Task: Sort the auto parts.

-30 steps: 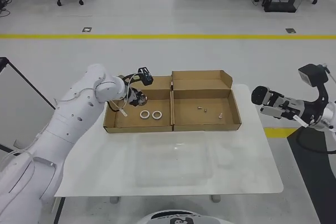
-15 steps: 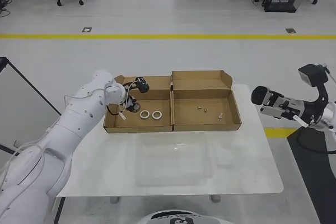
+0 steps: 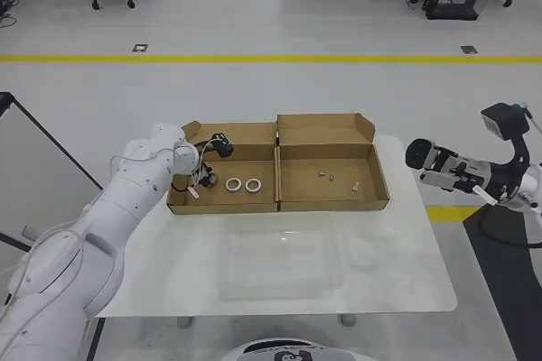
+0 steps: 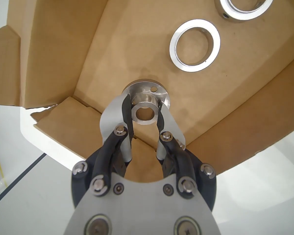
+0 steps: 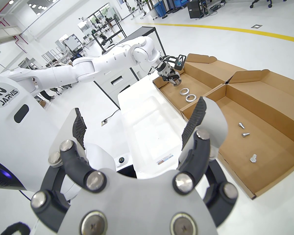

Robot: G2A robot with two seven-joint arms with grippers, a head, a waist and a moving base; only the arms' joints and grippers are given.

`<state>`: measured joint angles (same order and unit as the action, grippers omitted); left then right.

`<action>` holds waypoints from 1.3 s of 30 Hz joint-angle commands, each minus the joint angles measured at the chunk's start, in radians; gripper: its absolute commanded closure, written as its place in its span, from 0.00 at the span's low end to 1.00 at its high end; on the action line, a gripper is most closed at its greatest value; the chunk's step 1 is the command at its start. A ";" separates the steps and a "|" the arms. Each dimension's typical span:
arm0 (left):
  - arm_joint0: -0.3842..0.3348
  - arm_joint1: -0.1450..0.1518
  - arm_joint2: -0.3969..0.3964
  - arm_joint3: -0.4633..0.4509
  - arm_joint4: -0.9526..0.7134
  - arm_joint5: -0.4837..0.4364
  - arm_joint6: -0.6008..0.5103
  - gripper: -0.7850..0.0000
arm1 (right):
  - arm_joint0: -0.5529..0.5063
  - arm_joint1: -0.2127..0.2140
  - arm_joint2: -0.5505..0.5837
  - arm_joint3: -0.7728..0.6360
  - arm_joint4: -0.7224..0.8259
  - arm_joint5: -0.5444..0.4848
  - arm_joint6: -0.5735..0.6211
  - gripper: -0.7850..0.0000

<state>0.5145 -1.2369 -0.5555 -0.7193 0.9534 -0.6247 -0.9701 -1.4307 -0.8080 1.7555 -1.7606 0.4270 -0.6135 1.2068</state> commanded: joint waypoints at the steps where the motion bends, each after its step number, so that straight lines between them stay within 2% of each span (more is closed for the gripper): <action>1: -0.002 -0.005 0.003 0.015 -0.001 -0.003 0.009 1.00 | 0.000 0.000 0.000 0.000 0.000 0.000 0.000 0.00; 6: -0.002 -0.018 0.011 0.054 0.000 -0.015 0.028 0.96 | 0.000 0.000 0.000 0.000 0.000 0.000 0.000 0.00; 10: -0.007 -0.028 0.015 0.076 -0.003 -0.022 0.033 0.79 | 0.000 0.000 0.000 0.000 0.000 0.000 0.000 0.00; 12: -0.009 -0.032 0.014 0.088 -0.013 -0.032 0.034 0.79 | 0.000 0.000 0.000 0.000 0.000 0.000 0.000 0.00; 14: -0.011 -0.036 0.015 0.098 -0.012 -0.036 0.037 0.71 | 0.000 0.000 0.000 0.000 0.000 0.000 0.000 0.00; 15: -0.012 -0.038 0.015 0.103 -0.013 -0.037 0.040 0.64 | 0.000 0.000 0.000 0.000 0.000 0.000 0.000 0.00; 16: -0.013 -0.040 0.015 0.107 -0.014 -0.038 0.041 0.54 | 0.000 0.000 0.000 0.000 0.000 0.000 0.000 0.00; 17: -0.015 -0.041 0.015 0.112 -0.014 -0.037 0.043 0.51 | 0.000 0.000 0.000 0.000 0.000 0.000 0.000 0.00; 18: -0.015 -0.043 0.015 0.116 -0.015 -0.037 0.045 0.08 | 0.000 0.000 0.000 0.000 0.000 0.000 0.000 0.00; 19: -0.017 -0.044 0.014 0.120 -0.016 -0.036 0.049 0.00 | 0.000 0.000 0.000 0.000 0.000 0.000 0.000 0.00; 25: -0.026 -0.046 -0.012 0.130 -0.055 -0.026 0.077 0.00 | 0.000 0.000 0.000 0.000 0.000 0.000 0.000 0.00; 30: -0.028 -0.030 -0.062 0.073 -0.106 -0.016 0.115 0.00 | 0.000 0.000 0.000 0.000 0.000 0.000 0.000 0.00; 35: 0.000 0.013 -0.143 -0.082 -0.175 -0.078 0.129 0.00 | 0.000 0.000 0.000 0.000 0.000 0.000 0.000 0.00; 39: 0.071 0.068 -0.250 -0.288 -0.242 -0.111 0.117 0.00 | 0.000 0.000 0.000 0.000 0.000 0.000 0.000 0.00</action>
<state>0.5591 -1.1863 -0.7699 -0.9328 0.7294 -0.7332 -0.8455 -1.4307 -0.8080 1.7555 -1.7606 0.4270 -0.6135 1.2068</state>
